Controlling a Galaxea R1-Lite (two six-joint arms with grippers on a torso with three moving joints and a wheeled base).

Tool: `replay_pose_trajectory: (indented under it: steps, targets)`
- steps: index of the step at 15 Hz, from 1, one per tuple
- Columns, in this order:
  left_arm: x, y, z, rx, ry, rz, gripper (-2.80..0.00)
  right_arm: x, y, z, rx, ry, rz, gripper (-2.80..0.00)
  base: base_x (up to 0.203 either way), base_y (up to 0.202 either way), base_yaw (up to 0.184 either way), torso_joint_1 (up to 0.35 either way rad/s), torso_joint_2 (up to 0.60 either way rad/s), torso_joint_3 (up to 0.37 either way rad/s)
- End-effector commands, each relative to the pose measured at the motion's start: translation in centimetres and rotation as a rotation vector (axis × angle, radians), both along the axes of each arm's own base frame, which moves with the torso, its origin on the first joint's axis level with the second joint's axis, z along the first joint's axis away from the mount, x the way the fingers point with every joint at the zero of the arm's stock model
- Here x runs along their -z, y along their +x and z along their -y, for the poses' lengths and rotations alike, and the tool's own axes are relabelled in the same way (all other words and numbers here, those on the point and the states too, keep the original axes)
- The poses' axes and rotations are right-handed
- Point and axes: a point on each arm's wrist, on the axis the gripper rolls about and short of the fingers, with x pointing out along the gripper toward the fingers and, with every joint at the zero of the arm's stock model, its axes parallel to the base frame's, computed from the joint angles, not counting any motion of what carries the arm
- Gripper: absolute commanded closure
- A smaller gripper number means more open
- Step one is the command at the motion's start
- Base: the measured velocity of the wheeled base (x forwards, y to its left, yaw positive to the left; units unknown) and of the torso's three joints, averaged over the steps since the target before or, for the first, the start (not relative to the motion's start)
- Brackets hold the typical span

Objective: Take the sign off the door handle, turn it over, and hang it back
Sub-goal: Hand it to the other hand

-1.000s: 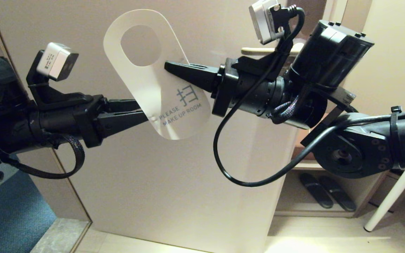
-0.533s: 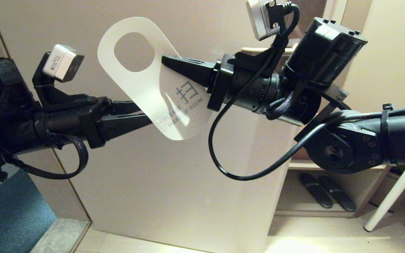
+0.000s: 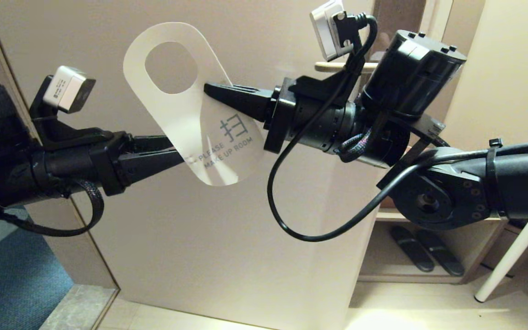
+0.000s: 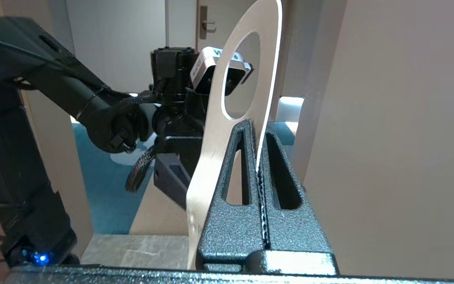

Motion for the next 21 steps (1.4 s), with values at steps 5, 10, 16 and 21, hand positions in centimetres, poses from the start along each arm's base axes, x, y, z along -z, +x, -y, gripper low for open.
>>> replay_pose_trajectory:
  steps: [5,10,16,21]
  targets:
    - [0.5,-1.2,-1.8,-0.056,0.001,-0.011,-2.8,0.0,0.2,0.3,0.007,0.004,0.004,0.0,0.0,0.0,0.0,0.0,0.0,0.0]
    - [0.3,-1.4,-2.0,-0.063,-0.014,-0.032,-2.8,-0.2,0.1,0.3,0.004,0.008,0.01,0.0,0.0,0.0,0.0,0.0,0.0,0.0]
    - [-0.4,-1.7,0.4,0.037,-0.049,-0.023,-2.8,-0.5,-0.6,-0.4,-0.035,0.012,0.006,0.0,0.0,0.0,0.0,0.0,0.0,0.0]
    - [-0.3,-1.5,0.8,0.053,-0.059,-0.035,-2.8,-0.3,-1.4,-1.4,-0.068,0.008,0.002,0.0,0.0,0.0,0.0,0.0,0.0,0.0]
